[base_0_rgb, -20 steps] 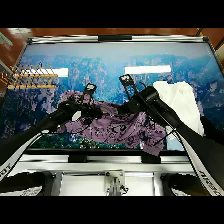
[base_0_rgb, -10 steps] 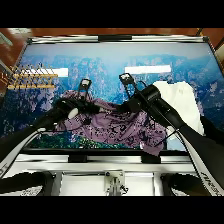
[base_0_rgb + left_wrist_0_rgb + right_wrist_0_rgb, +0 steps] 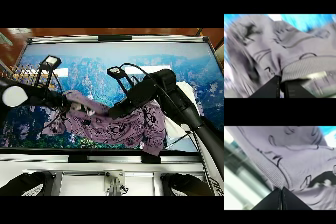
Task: Fold the shirts.
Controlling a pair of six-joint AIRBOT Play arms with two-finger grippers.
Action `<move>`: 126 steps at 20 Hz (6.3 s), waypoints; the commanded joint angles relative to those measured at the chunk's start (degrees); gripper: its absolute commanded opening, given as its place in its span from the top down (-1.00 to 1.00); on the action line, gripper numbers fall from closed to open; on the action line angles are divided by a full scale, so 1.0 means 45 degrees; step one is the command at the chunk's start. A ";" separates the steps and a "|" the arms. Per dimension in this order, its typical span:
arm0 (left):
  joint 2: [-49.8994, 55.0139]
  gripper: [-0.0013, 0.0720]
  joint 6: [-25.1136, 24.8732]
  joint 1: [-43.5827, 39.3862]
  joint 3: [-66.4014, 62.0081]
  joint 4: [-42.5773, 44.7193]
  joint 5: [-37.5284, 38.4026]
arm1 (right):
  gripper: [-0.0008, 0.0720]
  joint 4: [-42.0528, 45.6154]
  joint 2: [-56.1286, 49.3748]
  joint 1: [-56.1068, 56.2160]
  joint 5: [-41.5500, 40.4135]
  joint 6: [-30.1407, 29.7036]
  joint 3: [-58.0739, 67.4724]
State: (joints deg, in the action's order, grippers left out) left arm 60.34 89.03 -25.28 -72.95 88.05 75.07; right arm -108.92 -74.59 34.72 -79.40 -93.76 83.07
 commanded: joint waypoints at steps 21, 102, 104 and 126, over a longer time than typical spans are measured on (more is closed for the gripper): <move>0.5022 0.80 -0.0923 0.0534 -0.0238 -0.4541 -0.2283 | 0.77 0.2783 -0.3463 0.0024 -0.0389 0.4697 0.0612; 0.5547 -0.10 -0.0753 0.9772 0.3026 0.3633 -0.6324 | 0.77 0.3235 -0.0797 0.0049 0.0423 0.3157 0.0622; 0.5629 -0.10 -0.0719 0.9904 0.3026 0.3628 -0.6572 | 0.77 0.3240 -0.0797 0.0049 0.0393 0.3152 0.0622; 0.6212 0.80 -0.0719 0.9894 0.2943 0.3283 -0.7121 | 0.77 0.3337 -0.0797 0.0049 0.0359 0.3050 0.0622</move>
State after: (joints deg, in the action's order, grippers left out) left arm 88.36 85.76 19.27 -59.46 103.44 42.63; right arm -93.93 -78.15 34.96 -77.82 -79.70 85.82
